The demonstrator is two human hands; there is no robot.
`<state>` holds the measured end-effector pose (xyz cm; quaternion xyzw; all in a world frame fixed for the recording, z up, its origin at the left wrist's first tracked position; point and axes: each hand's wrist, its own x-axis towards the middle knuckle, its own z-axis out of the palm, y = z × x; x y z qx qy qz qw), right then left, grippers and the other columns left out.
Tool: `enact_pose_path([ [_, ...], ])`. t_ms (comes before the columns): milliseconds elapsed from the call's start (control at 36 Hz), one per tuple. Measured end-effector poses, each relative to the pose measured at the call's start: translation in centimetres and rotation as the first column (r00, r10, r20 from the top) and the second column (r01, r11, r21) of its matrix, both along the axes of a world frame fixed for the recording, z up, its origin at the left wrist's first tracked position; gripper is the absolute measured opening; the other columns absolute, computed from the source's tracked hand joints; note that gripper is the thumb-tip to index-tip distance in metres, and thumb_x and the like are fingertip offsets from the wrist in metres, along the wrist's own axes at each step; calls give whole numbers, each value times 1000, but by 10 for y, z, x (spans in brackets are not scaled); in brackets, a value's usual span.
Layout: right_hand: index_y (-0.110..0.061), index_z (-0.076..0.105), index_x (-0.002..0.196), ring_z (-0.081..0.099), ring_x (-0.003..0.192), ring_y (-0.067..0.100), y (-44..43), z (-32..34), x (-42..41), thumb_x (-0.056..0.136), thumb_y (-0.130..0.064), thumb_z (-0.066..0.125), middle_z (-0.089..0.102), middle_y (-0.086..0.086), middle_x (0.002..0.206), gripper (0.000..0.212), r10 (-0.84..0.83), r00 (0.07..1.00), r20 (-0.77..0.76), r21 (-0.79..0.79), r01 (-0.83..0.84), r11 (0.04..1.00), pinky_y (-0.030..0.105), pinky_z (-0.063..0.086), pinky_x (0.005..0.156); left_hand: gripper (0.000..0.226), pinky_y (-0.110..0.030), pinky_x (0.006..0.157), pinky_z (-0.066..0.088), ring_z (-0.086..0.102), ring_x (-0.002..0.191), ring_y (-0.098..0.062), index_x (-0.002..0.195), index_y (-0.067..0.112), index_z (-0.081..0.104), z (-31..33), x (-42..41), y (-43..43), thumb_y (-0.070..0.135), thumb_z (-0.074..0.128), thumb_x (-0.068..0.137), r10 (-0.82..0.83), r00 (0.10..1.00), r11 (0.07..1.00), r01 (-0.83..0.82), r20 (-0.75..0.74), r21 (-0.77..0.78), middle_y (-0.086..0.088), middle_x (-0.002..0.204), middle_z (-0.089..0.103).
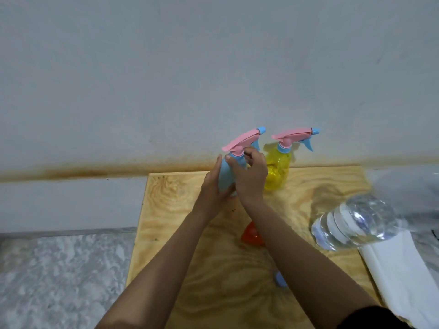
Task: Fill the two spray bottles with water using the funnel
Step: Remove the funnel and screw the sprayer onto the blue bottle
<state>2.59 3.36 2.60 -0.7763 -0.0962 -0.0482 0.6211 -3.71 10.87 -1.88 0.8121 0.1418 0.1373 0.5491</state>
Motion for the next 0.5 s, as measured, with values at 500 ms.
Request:
enact_pose_path([
  [500,-10,58,114,54,106,21,-2,-32,34,76,-6,70,59,9,112,40,178,983,-51,-119,-183,976,23,41,88,77,-17,92,44,48,124,-9,146,34,18,-32,35,23,35,61,83,5,998,999,-8,-69,-47,4,142,43],
])
